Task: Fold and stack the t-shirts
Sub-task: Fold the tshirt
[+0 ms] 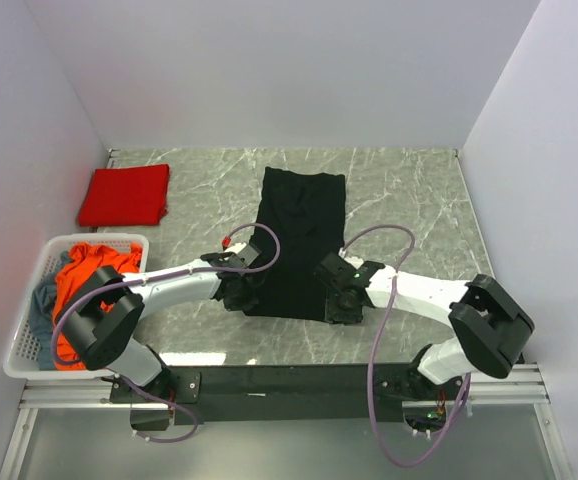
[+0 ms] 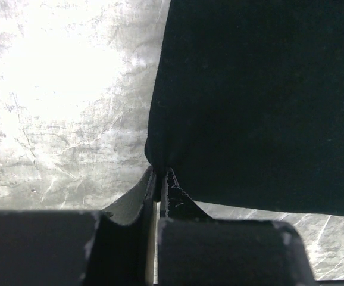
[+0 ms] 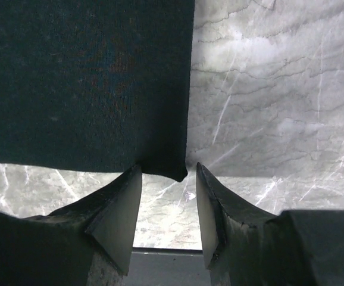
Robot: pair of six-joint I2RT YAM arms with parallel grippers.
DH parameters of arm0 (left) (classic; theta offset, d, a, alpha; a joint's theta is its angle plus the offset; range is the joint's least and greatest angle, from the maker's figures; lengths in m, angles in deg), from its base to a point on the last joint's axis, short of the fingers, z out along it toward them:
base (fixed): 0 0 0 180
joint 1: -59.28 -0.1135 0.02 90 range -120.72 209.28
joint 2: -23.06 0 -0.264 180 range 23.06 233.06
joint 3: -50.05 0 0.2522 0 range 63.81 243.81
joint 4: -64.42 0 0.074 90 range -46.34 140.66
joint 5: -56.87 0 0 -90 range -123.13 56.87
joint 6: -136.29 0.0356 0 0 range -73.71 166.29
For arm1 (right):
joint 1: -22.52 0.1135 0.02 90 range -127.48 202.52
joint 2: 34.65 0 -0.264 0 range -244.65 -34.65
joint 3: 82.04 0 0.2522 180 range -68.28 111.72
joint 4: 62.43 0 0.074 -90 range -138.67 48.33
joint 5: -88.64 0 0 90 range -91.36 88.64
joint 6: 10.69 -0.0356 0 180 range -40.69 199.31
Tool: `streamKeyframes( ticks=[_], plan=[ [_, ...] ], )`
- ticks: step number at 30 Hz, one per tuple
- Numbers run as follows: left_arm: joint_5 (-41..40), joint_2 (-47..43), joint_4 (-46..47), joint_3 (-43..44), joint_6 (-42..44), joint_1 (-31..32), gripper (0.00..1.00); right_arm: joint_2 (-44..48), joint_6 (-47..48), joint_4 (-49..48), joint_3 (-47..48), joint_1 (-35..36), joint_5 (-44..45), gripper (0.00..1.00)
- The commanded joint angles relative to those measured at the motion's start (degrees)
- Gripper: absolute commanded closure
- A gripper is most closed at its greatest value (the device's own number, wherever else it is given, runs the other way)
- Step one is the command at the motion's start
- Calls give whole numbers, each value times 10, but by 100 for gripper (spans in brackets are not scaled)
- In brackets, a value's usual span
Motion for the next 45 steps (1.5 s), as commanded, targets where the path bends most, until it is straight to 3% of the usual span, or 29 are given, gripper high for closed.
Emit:
streamKeyframes(
  ticks=[1, 17, 24, 27, 31, 38, 42, 45],
  plan=[
    [8, 32, -19, -33, -3, 7, 99, -31, -13, 32, 15, 13, 40, 53],
    [24, 13, -33, -40, -11, 11, 99, -71, -12, 43, 21, 17, 31, 57],
    [23, 10, -40, -44, -12, 15, 99, -73, -10, 40, -1, 15, 46, 83],
    [23, 6, -51, -43, -16, 18, 99, -58, -9, 46, -8, 16, 56, 99],
    [41, -5, -96, -39, -26, 37, 99, -17, 2, 56, -26, 15, 60, 100],
    [90, -107, -237, -39, -131, 156, 99, 132, 11, 170, -53, 61, -45, 100],
    [129, -186, -326, -26, -254, 314, 99, 254, 3, 340, 0, 111, -62, 100],
    [155, -225, -357, -16, -323, 378, 99, 314, 3, 435, 54, 112, -70, 100]
  ],
)
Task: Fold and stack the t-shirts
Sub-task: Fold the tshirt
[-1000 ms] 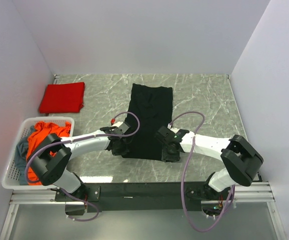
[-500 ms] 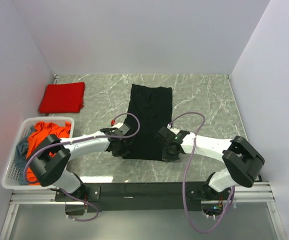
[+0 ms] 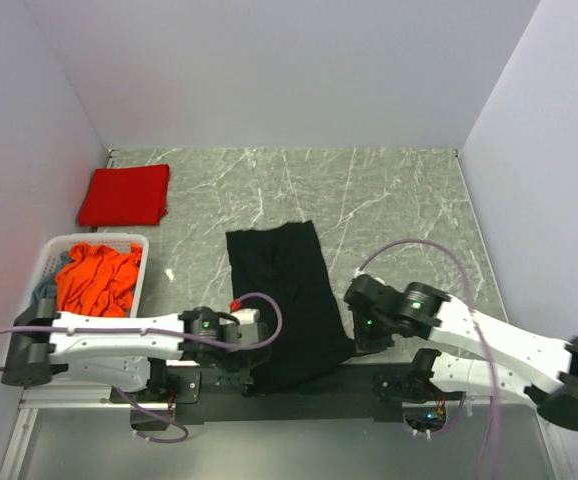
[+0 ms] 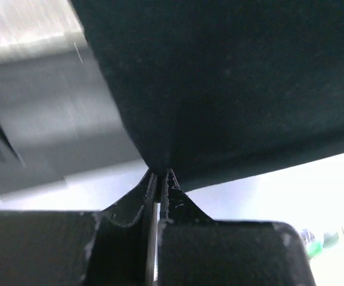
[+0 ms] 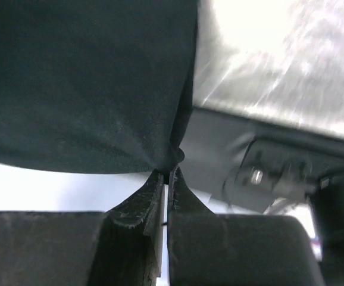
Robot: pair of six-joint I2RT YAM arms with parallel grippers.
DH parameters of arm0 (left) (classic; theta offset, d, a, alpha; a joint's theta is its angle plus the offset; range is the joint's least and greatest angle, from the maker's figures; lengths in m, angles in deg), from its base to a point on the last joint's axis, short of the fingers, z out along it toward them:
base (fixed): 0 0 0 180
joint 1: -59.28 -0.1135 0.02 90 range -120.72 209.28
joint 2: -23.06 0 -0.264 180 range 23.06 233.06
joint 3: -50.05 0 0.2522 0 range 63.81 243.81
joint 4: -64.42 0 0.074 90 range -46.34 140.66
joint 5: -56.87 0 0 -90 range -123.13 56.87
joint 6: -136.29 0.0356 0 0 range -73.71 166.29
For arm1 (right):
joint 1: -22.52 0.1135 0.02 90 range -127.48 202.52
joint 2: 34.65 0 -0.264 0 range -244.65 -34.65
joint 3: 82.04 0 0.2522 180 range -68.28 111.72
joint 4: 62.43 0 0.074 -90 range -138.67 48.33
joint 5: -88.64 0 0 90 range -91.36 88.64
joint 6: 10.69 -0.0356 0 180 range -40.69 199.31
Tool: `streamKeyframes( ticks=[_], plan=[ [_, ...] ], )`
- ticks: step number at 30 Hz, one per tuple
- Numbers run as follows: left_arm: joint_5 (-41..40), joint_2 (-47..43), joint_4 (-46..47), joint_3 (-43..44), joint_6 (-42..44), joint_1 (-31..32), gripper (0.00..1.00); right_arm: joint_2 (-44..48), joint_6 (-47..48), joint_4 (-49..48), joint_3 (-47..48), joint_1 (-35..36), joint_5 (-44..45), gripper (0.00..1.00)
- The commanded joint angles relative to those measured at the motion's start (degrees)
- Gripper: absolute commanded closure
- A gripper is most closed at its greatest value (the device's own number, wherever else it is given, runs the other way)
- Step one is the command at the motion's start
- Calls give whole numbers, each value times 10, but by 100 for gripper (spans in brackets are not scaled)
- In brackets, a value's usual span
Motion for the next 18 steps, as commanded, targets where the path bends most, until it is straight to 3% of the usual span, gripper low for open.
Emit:
streamKeyframes(
  ticks=[1, 5, 9, 12, 18],
  plan=[
    [42, -37, -149, 29, -108, 51, 99, 57, 4, 204, 67, 0, 16, 100],
    [8, -39, -176, 93, -59, 9, 99, 41, 40, 221, 153, -36, 49, 100],
    [-25, -43, -181, 125, 24, -124, 99, -15, 106, 202, 215, -88, 83, 100],
    [-44, -40, -178, 148, 74, -183, 99, -49, 155, 178, 269, -136, 84, 100],
    [-47, -15, -146, 161, 140, -262, 99, -134, 218, 153, 366, -173, 91, 100]
  ],
)
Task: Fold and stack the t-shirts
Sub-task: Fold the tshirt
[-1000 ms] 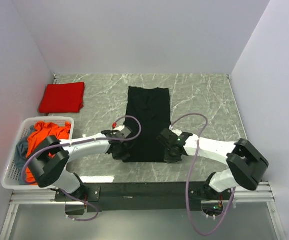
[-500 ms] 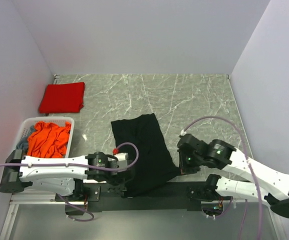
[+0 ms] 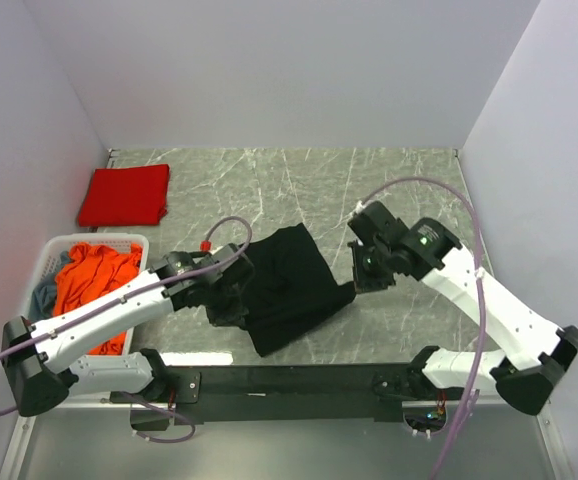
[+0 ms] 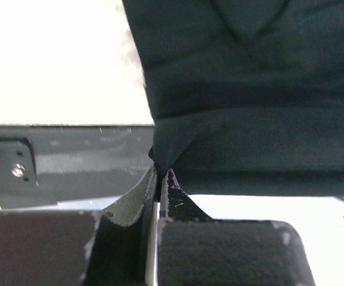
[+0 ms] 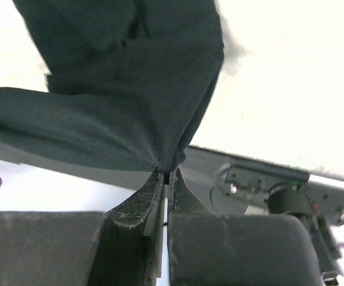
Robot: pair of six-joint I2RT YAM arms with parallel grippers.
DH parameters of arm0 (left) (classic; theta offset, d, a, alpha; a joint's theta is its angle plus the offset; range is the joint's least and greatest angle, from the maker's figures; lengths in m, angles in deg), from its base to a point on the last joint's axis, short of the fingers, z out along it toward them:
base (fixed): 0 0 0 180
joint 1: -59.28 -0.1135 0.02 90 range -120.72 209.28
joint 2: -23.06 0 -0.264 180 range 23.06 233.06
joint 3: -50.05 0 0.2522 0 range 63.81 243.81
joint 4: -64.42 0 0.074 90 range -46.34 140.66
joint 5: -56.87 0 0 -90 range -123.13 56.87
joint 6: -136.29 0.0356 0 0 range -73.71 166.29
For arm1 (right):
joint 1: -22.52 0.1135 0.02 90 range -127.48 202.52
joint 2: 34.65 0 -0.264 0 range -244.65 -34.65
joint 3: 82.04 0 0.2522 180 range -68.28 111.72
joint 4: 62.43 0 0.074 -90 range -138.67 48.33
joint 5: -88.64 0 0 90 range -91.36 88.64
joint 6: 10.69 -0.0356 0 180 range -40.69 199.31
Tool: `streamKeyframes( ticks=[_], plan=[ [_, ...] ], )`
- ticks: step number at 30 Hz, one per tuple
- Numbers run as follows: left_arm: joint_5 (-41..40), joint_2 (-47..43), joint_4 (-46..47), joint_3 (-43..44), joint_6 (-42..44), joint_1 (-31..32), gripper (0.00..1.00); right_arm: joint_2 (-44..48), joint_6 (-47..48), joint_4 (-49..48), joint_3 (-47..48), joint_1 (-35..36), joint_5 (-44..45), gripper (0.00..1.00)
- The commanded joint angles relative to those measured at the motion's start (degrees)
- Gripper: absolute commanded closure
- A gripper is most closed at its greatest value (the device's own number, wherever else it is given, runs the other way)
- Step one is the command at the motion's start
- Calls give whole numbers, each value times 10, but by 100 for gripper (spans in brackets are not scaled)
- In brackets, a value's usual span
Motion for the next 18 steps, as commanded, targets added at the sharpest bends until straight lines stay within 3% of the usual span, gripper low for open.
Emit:
streamKeyframes(
  ticks=[1, 18],
  plan=[
    [-23, 11, -42, 11, 72, -39, 99, -32, 72, 14, 60, -24, 57, 100],
    [-43, 96, 58, 51, 201, -237, 99, -239, 153, -117, 215, -95, 12, 100]
  ],
)
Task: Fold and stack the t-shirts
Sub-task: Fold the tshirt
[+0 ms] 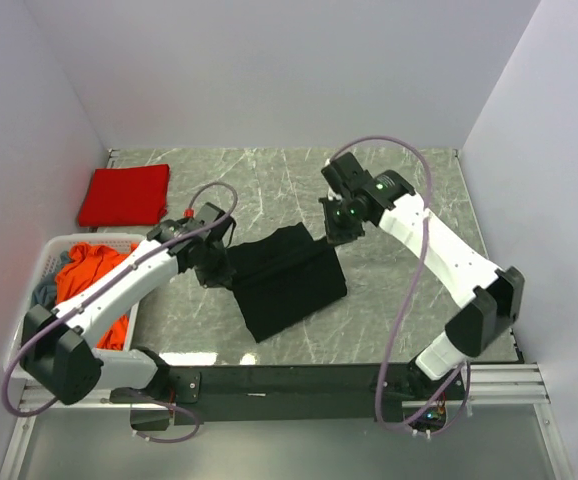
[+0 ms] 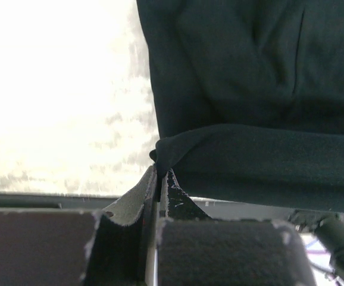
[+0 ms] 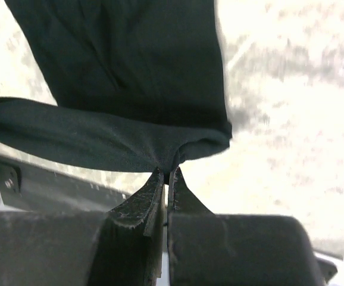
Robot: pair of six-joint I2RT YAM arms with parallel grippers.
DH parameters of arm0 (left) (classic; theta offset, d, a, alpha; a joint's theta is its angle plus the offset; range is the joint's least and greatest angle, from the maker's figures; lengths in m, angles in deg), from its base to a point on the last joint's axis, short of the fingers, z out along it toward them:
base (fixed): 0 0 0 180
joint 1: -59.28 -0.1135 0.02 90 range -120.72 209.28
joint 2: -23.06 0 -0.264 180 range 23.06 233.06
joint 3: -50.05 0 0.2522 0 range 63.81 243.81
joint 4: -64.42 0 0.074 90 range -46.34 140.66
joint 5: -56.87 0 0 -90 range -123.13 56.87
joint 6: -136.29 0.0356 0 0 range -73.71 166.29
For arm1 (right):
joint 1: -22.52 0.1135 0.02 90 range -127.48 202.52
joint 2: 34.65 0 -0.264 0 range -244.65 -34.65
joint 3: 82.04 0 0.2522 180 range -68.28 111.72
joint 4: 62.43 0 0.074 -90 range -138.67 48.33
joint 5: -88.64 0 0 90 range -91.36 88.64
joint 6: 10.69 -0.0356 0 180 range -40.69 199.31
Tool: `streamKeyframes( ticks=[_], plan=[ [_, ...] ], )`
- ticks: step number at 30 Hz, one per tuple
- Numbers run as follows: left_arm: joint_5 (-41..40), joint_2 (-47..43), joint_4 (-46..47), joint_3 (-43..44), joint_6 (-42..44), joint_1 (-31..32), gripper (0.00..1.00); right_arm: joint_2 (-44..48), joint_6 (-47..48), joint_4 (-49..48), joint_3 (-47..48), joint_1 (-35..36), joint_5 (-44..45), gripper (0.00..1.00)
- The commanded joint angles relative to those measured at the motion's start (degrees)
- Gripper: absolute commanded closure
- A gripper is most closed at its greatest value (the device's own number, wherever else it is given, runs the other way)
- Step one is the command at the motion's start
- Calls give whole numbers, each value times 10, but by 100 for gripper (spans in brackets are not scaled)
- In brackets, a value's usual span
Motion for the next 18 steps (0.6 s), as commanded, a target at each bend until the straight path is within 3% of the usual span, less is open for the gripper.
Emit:
streamKeyframes(
  ticks=[1, 11, 18],
  plan=[
    [-42, 25, 7, 29, 64, -32, 99, -28, 35, -39, 54, -28, 28, 100],
    [-85, 150, 90, 62, 108, -110, 99, -142, 52, -167, 63, -75, 7, 100],
    [-91, 200, 124, 53, 96, -128, 99, -206, 54, -239, 48, -85, 4, 100]
  ],
)
